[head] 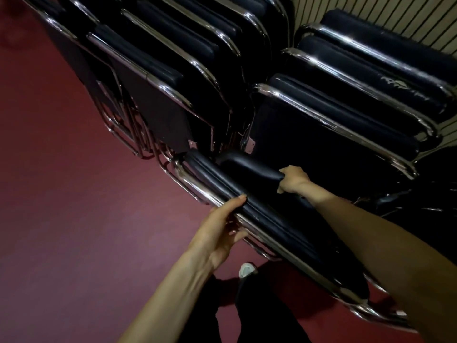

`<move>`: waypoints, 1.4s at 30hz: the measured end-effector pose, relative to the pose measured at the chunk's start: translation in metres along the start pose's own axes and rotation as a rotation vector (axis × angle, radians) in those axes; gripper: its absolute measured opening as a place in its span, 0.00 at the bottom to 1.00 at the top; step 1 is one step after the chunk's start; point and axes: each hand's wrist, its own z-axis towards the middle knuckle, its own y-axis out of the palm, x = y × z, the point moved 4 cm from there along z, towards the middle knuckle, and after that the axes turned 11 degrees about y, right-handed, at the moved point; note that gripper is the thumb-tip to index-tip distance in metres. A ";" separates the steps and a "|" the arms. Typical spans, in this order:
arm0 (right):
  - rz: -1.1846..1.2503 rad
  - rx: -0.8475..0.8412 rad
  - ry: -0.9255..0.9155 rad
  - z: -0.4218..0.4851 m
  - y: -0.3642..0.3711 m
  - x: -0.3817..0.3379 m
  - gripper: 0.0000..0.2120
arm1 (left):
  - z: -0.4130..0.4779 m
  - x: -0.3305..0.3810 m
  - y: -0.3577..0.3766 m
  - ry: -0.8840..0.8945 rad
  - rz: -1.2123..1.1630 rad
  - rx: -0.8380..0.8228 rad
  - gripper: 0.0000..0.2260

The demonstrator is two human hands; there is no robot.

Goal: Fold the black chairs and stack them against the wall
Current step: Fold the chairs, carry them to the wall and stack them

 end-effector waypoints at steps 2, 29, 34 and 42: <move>-0.010 0.006 -0.016 0.003 -0.013 -0.009 0.32 | 0.005 0.013 0.002 0.006 -0.017 -0.036 0.11; -0.112 0.065 0.024 0.019 -0.014 -0.023 0.23 | 0.042 0.039 0.002 -0.044 0.075 -0.119 0.11; -0.105 0.003 0.091 0.032 -0.023 -0.013 0.32 | 0.064 0.050 0.014 -0.080 0.097 -0.230 0.08; -0.133 -0.023 0.132 0.036 -0.032 0.022 0.15 | 0.073 0.020 0.046 -0.156 0.040 -0.340 0.11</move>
